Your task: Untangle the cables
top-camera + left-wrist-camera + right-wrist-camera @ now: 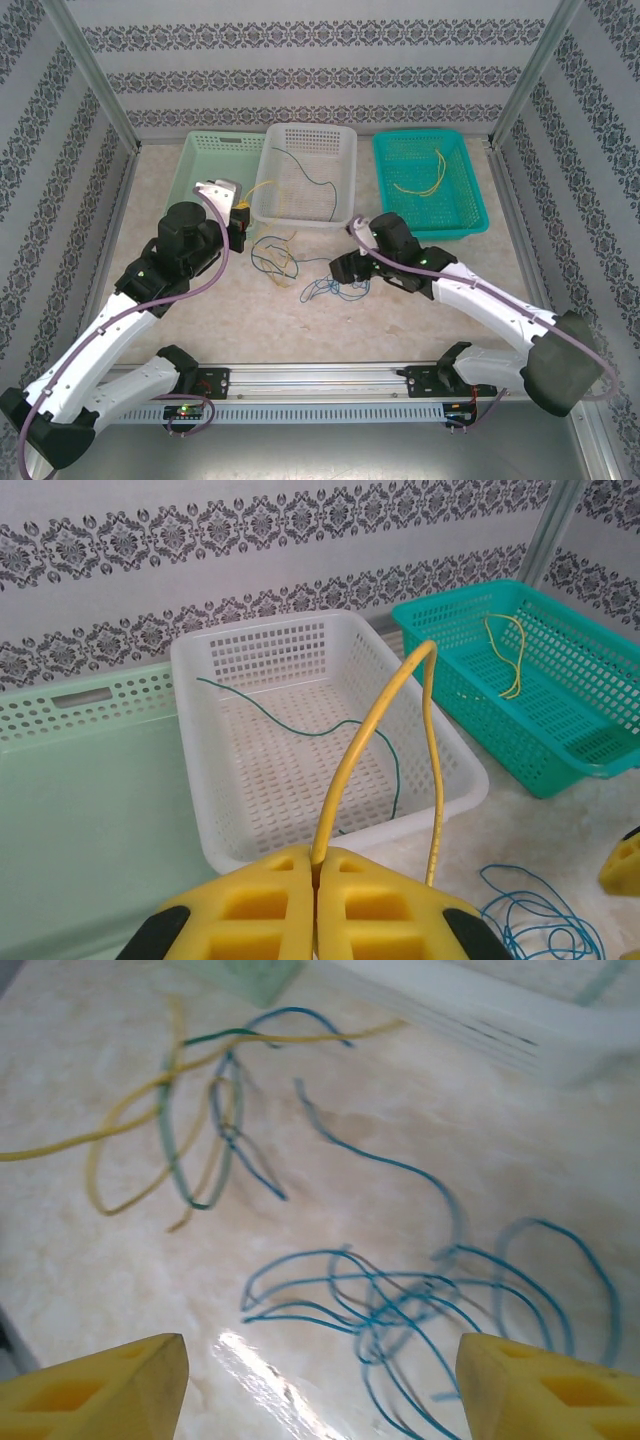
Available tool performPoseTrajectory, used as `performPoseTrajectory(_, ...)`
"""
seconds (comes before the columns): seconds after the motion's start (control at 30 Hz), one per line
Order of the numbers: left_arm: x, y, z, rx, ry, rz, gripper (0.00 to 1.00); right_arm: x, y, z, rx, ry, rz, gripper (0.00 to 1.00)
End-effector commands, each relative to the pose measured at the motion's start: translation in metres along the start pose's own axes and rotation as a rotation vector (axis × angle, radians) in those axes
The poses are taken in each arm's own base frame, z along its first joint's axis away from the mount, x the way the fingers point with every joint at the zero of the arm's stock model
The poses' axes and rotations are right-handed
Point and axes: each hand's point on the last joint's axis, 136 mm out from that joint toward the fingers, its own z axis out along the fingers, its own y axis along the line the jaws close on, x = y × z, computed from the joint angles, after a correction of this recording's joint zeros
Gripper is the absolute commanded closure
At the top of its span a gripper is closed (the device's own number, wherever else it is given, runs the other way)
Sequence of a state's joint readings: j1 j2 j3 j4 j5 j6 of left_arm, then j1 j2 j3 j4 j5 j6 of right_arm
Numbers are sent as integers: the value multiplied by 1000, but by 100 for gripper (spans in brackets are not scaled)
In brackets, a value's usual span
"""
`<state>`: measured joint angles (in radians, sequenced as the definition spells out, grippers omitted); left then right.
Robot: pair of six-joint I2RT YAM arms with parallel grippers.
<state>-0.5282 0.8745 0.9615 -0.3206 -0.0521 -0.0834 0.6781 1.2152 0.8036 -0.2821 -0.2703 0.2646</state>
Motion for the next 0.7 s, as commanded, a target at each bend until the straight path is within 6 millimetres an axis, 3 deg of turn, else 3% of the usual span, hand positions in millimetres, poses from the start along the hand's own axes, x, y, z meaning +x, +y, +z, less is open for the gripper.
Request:
performPoseTrajectory(0.0, -17, -3, -7, 26, -76, -36, 94, -14, 18, 21, -52, -9, -98, 31)
performPoseTrajectory(0.4, -20, -4, -12, 39, -98, -56, 94, -39, 50, 85, -228, -9, -71, 33)
performPoseTrajectory(0.67, -17, -1, -12, 25, -92, -53, 93, -32, 48, 86, -226, -23, -31, 37)
